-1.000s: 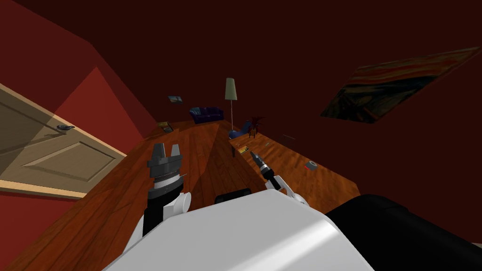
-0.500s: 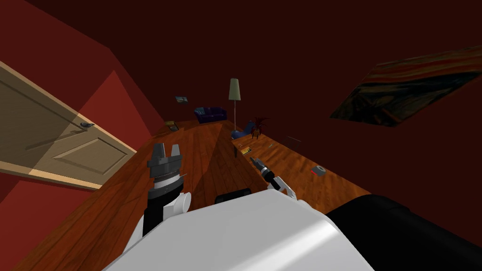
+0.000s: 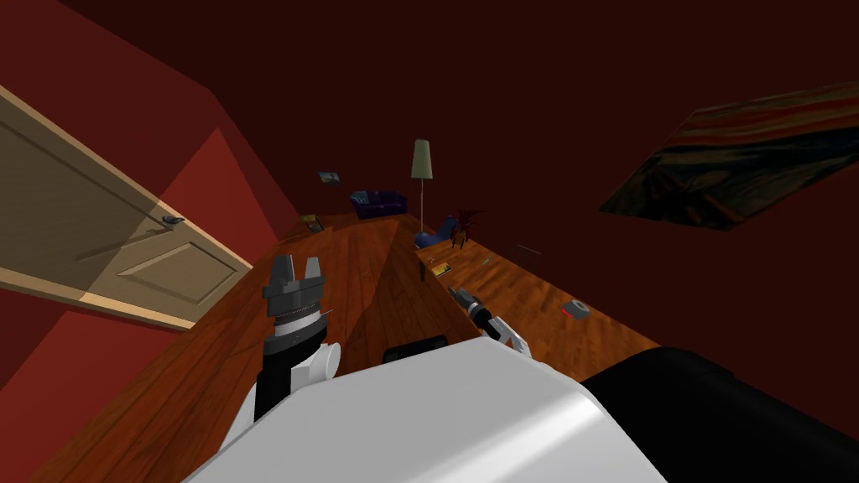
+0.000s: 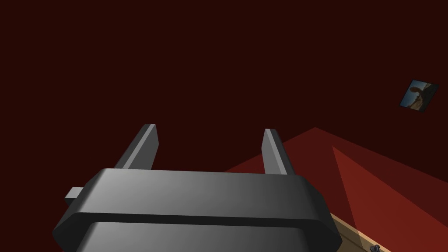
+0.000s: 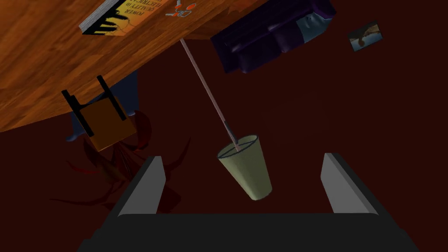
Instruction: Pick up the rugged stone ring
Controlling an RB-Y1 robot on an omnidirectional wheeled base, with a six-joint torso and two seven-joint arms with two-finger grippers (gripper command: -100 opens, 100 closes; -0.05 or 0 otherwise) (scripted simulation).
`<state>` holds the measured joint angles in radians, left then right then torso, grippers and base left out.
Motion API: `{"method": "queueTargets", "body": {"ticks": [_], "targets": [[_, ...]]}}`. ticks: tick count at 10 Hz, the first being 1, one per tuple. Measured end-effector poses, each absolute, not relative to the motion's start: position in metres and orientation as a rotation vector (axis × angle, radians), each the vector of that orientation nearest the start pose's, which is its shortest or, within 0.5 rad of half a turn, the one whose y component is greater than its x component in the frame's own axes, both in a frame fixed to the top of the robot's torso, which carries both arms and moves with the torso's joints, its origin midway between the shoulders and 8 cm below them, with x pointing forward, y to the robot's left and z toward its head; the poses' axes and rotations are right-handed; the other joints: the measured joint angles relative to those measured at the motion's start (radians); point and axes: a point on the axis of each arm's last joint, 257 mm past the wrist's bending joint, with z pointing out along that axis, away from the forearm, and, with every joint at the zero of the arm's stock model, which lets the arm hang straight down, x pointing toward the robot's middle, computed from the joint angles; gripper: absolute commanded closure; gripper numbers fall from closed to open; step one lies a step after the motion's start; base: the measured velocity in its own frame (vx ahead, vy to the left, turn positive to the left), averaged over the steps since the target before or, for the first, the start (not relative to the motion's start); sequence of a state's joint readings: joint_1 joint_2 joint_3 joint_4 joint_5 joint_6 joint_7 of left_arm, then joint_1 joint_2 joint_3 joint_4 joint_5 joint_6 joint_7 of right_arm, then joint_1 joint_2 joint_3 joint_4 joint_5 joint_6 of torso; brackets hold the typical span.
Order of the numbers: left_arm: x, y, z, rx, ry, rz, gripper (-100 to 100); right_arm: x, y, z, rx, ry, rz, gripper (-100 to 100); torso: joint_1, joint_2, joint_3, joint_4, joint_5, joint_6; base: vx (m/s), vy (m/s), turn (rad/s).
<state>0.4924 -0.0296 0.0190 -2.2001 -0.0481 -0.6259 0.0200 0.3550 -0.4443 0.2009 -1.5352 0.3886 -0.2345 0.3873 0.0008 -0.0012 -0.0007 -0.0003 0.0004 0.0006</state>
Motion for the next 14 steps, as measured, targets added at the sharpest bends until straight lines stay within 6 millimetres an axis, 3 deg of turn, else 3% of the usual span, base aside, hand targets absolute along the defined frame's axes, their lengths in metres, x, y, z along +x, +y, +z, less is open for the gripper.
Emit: {"method": "queueTargets", "body": {"ticks": [2, 5, 11, 14], "targets": [[0.338, 0.280, 0.015, -0.609, 0.576, -1.289, 0, 0.382, -0.294, -0.407, 0.149, 1.951, 0.387, -100, 0.000, -0.001, -0.001, 0.000, 0.000, -0.001, 0.039, 0.017, 0.110], [0.338, 0.280, 0.015, -0.609, 0.576, -1.289, 0, 0.366, -0.318, -0.439, 0.092, 2.048, 0.285, -100, 0.000, 0.000, 0.000, 0.000, 0.000, 0.000, 0.026, 0.014, 0.070], [0.338, 0.280, 0.015, -0.609, 0.576, -1.289, 0, 0.338, -0.362, -0.486, -0.025, 2.186, 0.118, -100, 0.000, 0.000, 0.000, 0.000, 0.000, 0.000, 0.018, 0.009, 0.048], [0.338, 0.280, 0.015, -0.609, 0.576, -1.289, 0, 0.308, -0.404, -0.517, -0.100, 2.286, -0.009, -100, 0.000, -0.001, 0.000, 0.000, 0.000, 0.000, 0.036, 0.012, 0.098]]}}
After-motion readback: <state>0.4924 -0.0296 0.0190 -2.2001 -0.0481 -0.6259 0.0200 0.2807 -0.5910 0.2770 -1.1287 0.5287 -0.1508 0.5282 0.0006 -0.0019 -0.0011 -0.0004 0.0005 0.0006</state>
